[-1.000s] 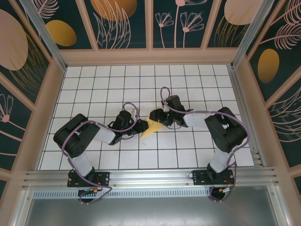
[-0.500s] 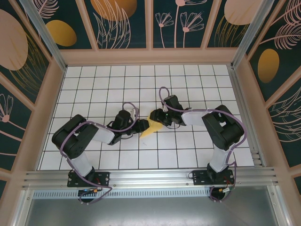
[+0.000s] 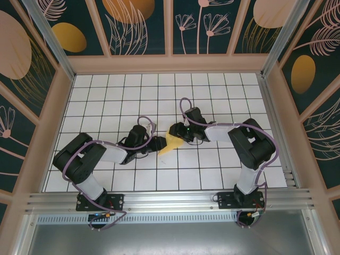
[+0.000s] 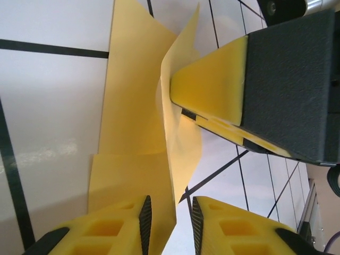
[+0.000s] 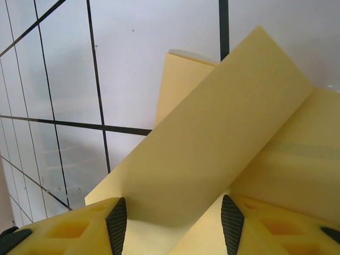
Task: Fold a paper plane with a square sheet of paper (pick it up from the middle)
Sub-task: Fourth fold the wing at the center of the table.
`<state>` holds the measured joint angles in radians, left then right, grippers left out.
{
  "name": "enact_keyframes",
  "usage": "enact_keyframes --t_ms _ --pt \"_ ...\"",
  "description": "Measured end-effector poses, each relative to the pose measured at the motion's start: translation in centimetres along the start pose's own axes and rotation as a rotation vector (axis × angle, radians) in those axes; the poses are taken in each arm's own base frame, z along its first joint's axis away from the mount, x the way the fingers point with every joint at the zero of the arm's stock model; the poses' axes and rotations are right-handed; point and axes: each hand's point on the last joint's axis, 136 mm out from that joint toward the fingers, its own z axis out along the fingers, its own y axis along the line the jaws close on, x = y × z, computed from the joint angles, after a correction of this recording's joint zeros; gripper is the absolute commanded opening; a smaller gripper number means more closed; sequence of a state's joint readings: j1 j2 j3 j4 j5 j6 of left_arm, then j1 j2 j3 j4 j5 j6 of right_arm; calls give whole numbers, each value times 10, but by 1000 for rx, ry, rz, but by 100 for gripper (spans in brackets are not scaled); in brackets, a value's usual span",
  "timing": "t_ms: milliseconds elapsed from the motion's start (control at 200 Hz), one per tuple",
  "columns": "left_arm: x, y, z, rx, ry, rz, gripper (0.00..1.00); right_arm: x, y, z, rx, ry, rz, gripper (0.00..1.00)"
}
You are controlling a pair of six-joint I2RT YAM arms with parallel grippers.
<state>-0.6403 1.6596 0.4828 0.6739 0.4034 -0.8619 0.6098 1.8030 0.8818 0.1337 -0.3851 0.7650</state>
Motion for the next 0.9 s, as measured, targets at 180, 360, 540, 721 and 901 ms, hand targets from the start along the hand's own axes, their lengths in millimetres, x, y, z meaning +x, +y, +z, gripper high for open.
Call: enact_keyframes --t_ms 180,360,540,721,901 --pt "1 9 0 -41 -3 5 20 0 -1 0 5 -2 4 52" --pt "3 18 1 -77 -3 1 16 -1 -4 0 22 -10 13 49" --pt "5 22 2 -89 2 -4 17 -2 -6 0 41 -15 18 48" --pt "5 21 2 -84 6 -3 25 -3 -7 0 49 -18 18 48" --pt "4 15 3 -56 7 0 28 -3 -6 0 48 -18 17 48"
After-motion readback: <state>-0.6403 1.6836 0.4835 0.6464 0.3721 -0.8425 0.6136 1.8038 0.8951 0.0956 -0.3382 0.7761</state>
